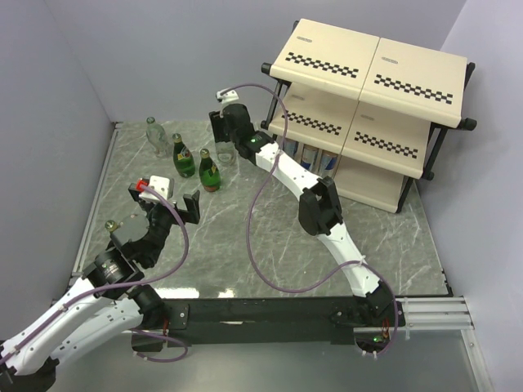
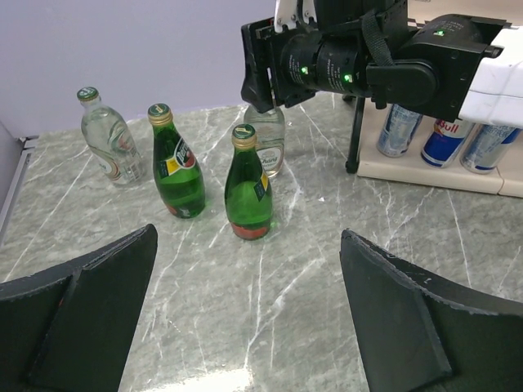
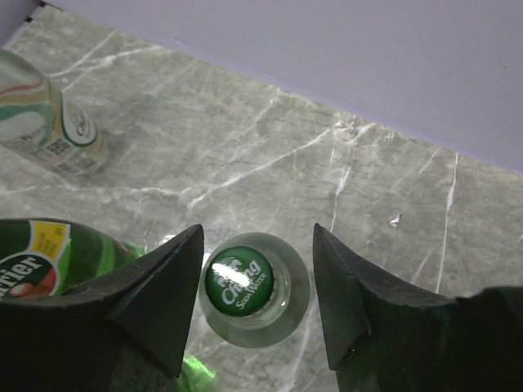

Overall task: Place and organize the beverage onto the shelf
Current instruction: Move the drink to the center of the board.

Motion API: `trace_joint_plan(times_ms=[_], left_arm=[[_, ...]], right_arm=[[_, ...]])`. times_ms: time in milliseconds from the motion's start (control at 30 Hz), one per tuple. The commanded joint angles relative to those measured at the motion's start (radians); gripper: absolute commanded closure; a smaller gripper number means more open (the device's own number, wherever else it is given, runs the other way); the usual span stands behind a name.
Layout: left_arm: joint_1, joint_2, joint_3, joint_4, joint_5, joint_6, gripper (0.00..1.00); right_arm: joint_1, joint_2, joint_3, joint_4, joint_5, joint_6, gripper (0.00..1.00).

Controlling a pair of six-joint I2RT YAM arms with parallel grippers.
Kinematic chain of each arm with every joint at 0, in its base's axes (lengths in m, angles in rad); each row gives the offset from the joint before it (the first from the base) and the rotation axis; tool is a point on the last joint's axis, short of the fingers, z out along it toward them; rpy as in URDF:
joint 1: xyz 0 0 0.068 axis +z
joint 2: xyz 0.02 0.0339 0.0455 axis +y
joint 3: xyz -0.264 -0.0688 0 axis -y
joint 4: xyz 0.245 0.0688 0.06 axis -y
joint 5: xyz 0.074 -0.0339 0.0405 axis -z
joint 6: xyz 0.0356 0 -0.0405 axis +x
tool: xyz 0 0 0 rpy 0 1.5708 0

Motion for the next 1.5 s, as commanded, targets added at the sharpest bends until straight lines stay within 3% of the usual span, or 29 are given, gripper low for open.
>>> trace_joint_plan(times_ms=[0,133,167,267,467,933,1200,1333,1467], left_arm=[[0.009,0.001,-0.001,0.016,0.022,0.014,0.01],[0.010,0.002,-0.001,0.014,0.022,0.016,0.01],[0.013,0.004,-0.001,0.014,0.022,0.016,0.01],[0.015,0.005,-0.001,0.014,0.025,0.016,0.00],[0.018,0.002,0.000,0.013,0.029,0.016,0.01],[0.021,-0.022,-0.004,0.019,0.064,0.017,0.01],[0.029,-0.061,-0.033,0.060,0.120,0.010,0.01],[0.062,-0.073,-0.043,0.091,0.182,-0.032,0.00],[0.098,-0.035,-0.033,0.120,0.340,-0.114,0.00]], right_arm=[[-0.004,0.009,0.050,0.046,0.006,0.016,0.39],[-0.007,0.015,0.057,0.040,-0.011,0.011,0.57],[-0.007,0.012,0.057,0.040,-0.020,0.007,0.67],[-0.007,-0.006,0.057,0.020,-0.031,-0.001,0.82],[-0.005,-0.101,-0.038,-0.018,-0.051,-0.022,0.96],[0.028,-0.478,-0.502,0.025,-0.060,-0.032,1.00],[0.065,-0.777,-0.910,0.129,-0.063,-0.035,1.00],[0.076,-0.932,-1.105,0.180,-0.054,-0.044,1.00],[0.082,-1.080,-1.298,0.210,-0.037,-0.050,1.00]])
